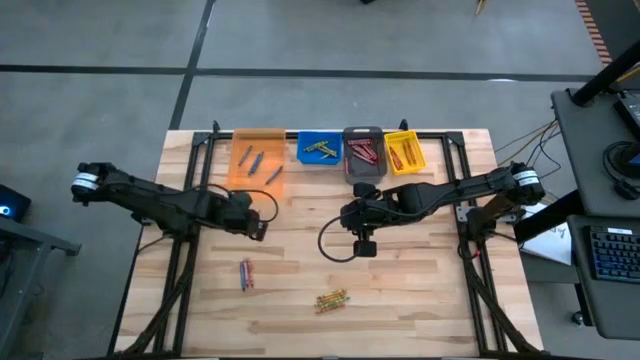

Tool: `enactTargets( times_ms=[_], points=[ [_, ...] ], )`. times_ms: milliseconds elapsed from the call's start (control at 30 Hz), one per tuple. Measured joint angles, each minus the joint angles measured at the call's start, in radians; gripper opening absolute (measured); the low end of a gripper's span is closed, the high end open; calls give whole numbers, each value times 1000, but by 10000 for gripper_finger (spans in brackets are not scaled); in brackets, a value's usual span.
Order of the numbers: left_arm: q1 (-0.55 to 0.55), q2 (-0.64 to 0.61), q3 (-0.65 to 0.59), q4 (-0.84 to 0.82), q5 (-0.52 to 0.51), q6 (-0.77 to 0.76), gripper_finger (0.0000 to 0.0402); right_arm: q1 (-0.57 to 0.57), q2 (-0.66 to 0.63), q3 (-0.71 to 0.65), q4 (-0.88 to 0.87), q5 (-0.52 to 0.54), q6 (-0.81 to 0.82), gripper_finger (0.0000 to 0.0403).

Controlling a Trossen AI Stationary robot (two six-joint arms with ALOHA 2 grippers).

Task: Sort crayons
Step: Put the blue crayon into the orange bin

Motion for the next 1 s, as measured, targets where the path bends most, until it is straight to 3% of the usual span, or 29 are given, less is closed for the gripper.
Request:
enactTargets(
  times_ms=[233, 333, 500, 633, 833, 1000],
  points=[
    [48, -3, 211, -100, -140, 231, 0, 0, 0, 0, 0, 0, 10, 48],
    [121, 3, 283, -165, -205, 358, 0, 0, 0, 0, 0, 0, 23, 48],
    [310, 5, 320, -169, -215, 606, 0, 0, 0, 0, 0, 0, 34, 48],
    [516, 5, 308, -162, -184, 798, 0, 0, 0, 0, 1, 0, 33, 48],
    [815, 38, 277, -47, -42, 1031, 0, -3, 0, 0, 1, 0, 32, 48],
    [954, 144, 284, 57, 13, 1185, 0, -18, 0, 0, 11, 1, 23, 48]
  ],
)
